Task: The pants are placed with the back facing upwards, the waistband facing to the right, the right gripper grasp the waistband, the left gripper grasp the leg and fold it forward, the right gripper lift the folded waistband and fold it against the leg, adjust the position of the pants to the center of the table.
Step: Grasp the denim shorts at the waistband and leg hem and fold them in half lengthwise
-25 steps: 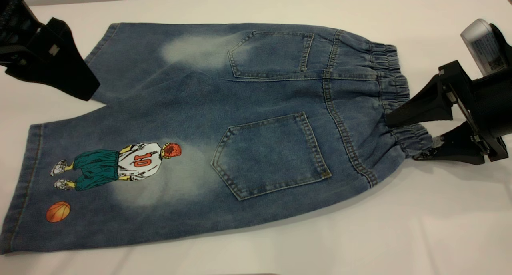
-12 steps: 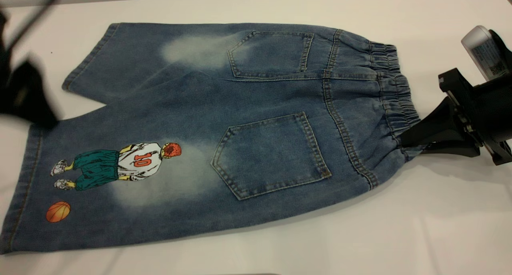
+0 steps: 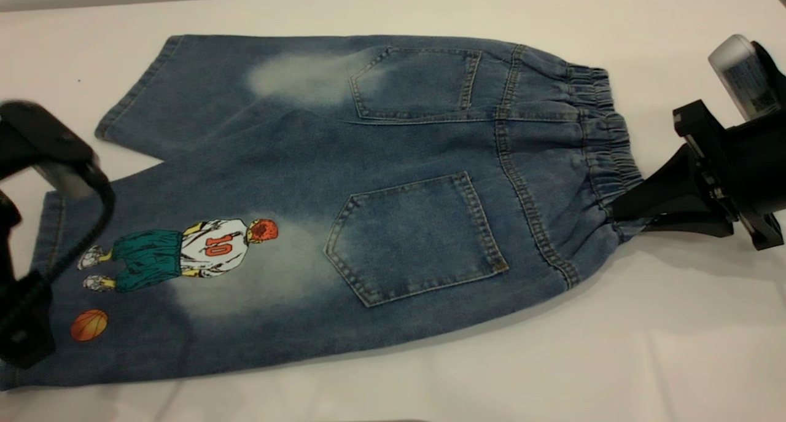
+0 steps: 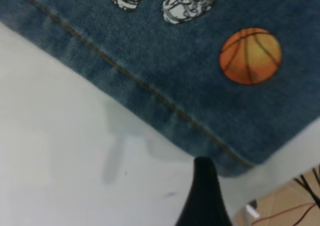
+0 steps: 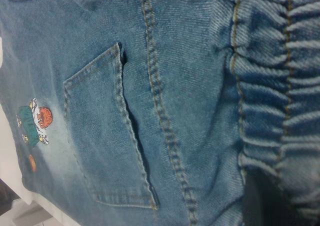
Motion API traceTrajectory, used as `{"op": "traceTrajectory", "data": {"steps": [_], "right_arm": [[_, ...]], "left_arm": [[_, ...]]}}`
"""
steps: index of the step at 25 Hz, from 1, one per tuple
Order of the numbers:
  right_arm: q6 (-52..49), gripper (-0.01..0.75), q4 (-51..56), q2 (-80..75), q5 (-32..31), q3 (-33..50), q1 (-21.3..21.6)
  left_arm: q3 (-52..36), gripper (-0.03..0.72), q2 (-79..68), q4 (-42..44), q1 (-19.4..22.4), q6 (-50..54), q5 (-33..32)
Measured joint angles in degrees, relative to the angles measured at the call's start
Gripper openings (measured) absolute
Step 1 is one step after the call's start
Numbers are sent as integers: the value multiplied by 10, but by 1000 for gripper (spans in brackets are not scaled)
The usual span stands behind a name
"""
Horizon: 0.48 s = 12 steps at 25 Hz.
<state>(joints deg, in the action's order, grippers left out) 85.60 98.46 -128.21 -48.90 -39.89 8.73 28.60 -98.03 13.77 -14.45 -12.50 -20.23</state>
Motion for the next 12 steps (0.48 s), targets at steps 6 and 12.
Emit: {"op": "traceTrajectory", "data": {"steps": [6,12], "right_arm": [[1,37,1,0,0,0,0],[1,39,1,0,-1,0,0]], "left_arm": [[0,517,-73,29,0,13,49],[1,507,-112,34,0,14,77]]}}
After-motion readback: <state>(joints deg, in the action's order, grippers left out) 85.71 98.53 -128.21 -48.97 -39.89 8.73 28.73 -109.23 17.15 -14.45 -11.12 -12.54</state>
